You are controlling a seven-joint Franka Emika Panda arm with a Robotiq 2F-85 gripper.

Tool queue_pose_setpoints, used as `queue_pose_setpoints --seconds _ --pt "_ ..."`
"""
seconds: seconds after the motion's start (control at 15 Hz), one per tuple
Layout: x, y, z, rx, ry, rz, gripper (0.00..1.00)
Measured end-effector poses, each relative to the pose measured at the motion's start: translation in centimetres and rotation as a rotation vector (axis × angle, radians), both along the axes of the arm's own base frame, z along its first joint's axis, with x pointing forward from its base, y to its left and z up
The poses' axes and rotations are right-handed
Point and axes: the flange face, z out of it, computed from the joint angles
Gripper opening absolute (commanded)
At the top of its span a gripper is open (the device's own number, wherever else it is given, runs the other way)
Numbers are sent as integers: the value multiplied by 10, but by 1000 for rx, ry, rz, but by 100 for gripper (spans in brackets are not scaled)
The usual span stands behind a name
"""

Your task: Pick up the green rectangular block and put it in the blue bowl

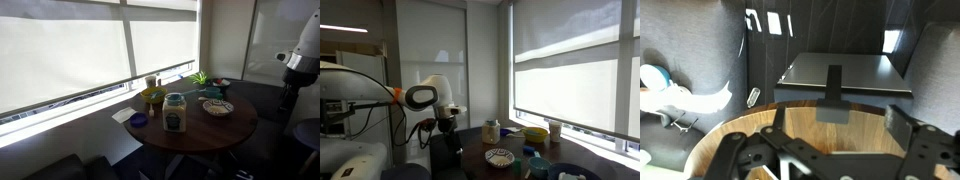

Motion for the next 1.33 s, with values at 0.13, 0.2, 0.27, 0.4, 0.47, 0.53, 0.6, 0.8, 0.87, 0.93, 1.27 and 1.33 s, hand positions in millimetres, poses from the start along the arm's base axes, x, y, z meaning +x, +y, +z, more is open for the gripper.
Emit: queue_pose_setpoints --seconds 0.13,0.2,0.27,0.4,0.47,0.53,0.6,0.8,0.87,0.93,1.27,1.33 --pt "-3 -1 -16 0 41 -3 100" --pt "-4 -1 -21 0 52 -3 100" --pt "-3 -1 -22 0 55 -3 100" --pt "-3 -1 -22 0 55 -3 100" --pt "-3 -1 -22 0 55 -3 100" --pt "-3 -1 -22 0 55 -3 100" --pt "-3 -1 -22 0 55 -3 100" --pt "-3 -1 -22 0 55 -3 100" --pt "-2 -1 -20 1 53 -2 100" --pt "-1 -1 -17 2 46 -2 100" --pt "26 12 18 114 -108 -41 100" --pt "35 14 25 140 -148 -62 100"
